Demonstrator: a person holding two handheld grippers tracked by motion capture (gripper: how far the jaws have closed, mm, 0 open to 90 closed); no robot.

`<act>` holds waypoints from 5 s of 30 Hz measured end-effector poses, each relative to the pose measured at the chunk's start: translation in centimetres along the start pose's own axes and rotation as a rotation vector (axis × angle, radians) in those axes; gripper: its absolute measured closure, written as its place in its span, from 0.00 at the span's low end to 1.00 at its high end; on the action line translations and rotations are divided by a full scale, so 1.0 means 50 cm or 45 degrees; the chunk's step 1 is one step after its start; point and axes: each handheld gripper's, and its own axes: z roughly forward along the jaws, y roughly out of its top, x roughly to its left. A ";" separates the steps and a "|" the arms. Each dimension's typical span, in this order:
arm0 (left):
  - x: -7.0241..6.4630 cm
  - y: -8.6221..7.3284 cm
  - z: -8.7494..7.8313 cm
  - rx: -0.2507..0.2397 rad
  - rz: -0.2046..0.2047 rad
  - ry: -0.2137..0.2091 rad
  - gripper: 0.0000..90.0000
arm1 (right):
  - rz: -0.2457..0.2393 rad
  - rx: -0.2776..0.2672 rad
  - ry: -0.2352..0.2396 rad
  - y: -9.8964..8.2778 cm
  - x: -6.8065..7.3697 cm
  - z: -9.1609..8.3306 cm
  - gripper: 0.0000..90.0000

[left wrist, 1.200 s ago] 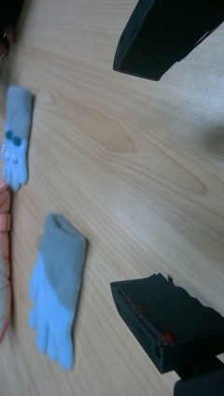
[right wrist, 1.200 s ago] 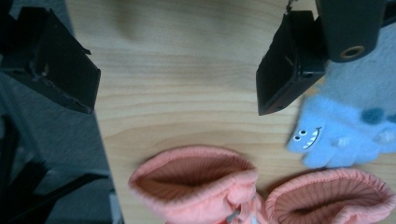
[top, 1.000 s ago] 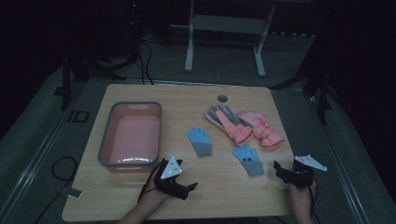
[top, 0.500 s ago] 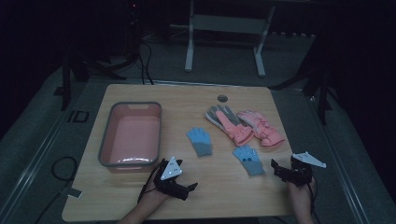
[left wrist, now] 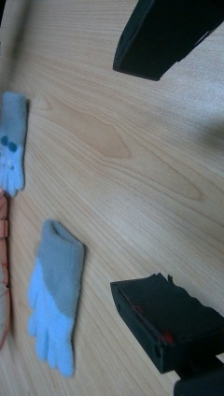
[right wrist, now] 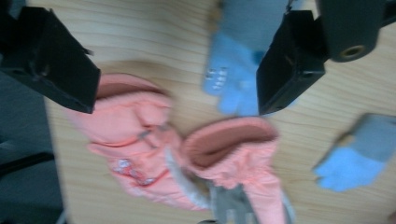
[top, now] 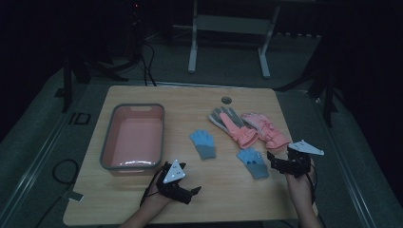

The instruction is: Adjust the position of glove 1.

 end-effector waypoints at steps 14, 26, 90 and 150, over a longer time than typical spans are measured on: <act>-0.001 0.000 0.001 0.005 0.009 -0.008 0.00 | -0.056 -0.034 0.119 0.091 0.072 0.022 0.12; -0.002 0.000 0.001 0.008 0.015 -0.006 0.00 | -0.175 -0.019 0.325 0.137 0.156 0.083 0.16; -0.002 0.000 0.001 0.013 0.012 -0.013 0.00 | -0.296 0.175 0.398 0.128 0.324 0.199 0.94; -0.001 0.001 0.003 0.021 0.010 -0.018 0.00 | -0.326 0.157 0.418 0.011 0.080 0.079 0.71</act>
